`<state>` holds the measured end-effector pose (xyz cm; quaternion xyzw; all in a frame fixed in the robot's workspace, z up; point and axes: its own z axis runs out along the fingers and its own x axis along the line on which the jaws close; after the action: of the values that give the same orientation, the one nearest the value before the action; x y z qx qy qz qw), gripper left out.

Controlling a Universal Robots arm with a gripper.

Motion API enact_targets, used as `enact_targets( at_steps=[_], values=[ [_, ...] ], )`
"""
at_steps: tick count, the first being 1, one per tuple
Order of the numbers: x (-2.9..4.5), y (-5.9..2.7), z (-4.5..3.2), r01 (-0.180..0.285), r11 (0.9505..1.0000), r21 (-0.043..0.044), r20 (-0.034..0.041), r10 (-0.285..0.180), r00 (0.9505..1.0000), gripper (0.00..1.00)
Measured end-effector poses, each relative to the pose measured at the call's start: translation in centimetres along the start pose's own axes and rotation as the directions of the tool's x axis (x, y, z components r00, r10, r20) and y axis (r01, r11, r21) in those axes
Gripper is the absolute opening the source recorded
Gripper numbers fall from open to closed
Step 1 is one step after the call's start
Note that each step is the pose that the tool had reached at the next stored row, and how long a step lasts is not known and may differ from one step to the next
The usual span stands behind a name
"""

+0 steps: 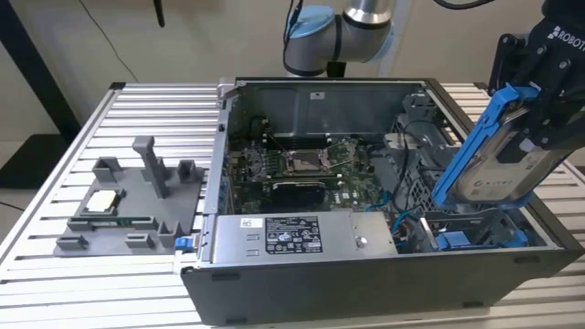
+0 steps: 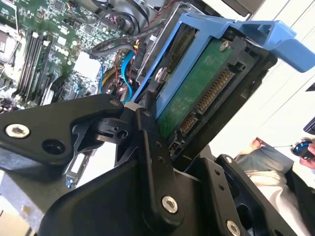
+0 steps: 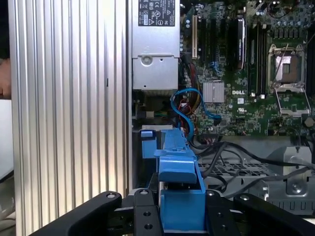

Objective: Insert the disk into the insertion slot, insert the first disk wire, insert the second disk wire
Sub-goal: 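Insert the disk into the insertion slot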

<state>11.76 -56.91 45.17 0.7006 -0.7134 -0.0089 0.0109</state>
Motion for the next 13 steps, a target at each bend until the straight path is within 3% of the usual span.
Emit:
enact_targets(
  at_steps=[13],
  values=[
    [0.0,-0.02,0.81,0.0,1.0,0.0,-0.0001,0.0,1.0,0.33]
  ],
)
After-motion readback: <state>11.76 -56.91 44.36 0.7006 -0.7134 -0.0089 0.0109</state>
